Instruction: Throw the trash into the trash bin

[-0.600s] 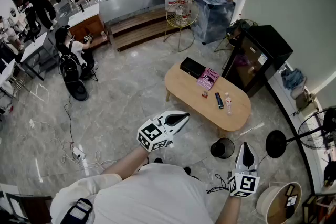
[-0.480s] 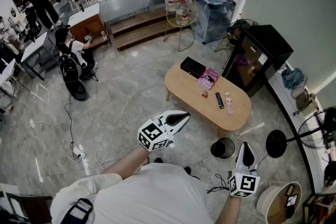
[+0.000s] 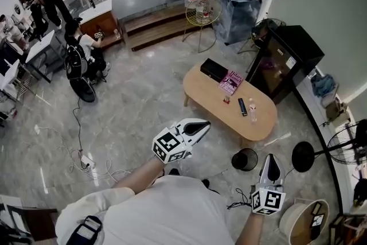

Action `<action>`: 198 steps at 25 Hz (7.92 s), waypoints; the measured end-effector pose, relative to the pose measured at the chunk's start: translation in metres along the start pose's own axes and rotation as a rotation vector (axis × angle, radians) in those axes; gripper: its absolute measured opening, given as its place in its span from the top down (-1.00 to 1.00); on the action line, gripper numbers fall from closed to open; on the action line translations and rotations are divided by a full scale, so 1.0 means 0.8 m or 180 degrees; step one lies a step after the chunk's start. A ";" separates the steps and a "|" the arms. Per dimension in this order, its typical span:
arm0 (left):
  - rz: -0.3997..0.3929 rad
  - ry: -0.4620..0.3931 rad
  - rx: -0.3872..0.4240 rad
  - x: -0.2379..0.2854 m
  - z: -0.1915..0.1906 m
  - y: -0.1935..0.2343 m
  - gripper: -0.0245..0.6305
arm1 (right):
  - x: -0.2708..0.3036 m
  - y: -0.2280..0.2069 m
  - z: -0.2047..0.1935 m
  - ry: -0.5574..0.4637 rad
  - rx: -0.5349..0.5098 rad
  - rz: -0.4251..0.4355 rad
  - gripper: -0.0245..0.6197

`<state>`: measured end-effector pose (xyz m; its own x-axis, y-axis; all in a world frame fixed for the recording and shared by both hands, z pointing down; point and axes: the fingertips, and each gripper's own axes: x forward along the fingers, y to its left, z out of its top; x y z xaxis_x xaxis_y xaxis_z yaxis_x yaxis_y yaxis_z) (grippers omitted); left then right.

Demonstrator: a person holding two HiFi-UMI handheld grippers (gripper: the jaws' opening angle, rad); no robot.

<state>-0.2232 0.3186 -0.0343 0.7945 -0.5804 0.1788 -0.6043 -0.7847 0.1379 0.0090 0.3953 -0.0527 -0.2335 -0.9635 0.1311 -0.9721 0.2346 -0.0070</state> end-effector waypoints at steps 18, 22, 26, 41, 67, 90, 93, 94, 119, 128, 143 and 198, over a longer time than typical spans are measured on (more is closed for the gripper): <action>0.0178 -0.0013 -0.0035 0.012 -0.009 -0.031 0.90 | -0.019 -0.054 -0.015 -0.0056 0.0013 0.0053 -0.18; 0.0216 -0.0027 -0.0042 0.021 -0.011 -0.039 0.91 | -0.022 -0.073 -0.022 -0.0039 0.0026 0.0101 -0.30; 0.0267 -0.0016 -0.0041 0.027 -0.016 -0.046 0.91 | -0.024 -0.084 -0.031 0.0023 0.0013 0.0183 -0.33; 0.0331 0.0074 -0.0143 0.071 -0.037 -0.039 0.90 | 0.006 -0.118 -0.069 0.0309 0.0047 0.0268 -0.33; -0.0513 0.0440 -0.0238 0.255 -0.051 0.196 0.90 | 0.256 -0.113 -0.107 0.0917 0.0163 -0.0113 -0.32; -0.0599 0.0773 -0.0423 0.390 -0.145 0.305 0.91 | 0.444 -0.149 -0.214 0.1502 0.0313 0.0160 -0.32; -0.0460 0.0819 -0.0529 0.403 -0.175 0.310 0.91 | 0.464 -0.159 -0.246 0.1598 0.0290 0.0280 -0.32; -0.0422 0.0846 -0.0556 0.406 -0.187 0.310 0.91 | 0.468 -0.162 -0.259 0.1635 0.0287 0.0318 -0.32; -0.0026 0.1087 -0.0882 0.469 -0.440 0.323 0.90 | 0.587 -0.164 -0.654 0.2520 0.0344 0.0996 -0.32; 0.0013 0.1187 -0.0993 0.490 -0.537 0.325 0.90 | 0.632 -0.181 -0.799 0.2767 0.0386 0.0883 -0.28; 0.0067 0.1249 -0.1307 0.497 -0.627 0.327 0.90 | 0.673 -0.193 -0.917 0.3198 0.0123 0.0341 0.14; -0.1358 0.1983 -0.0721 0.536 -0.690 0.052 0.90 | 0.249 -0.263 -0.955 0.3024 0.1225 -0.0873 0.64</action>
<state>0.0586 0.1570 0.5857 0.8208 0.0424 0.5696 -0.3055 -0.8100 0.5006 0.1854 0.2527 0.7326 -0.0520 -0.4418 0.8956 -0.9696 -0.1924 -0.1512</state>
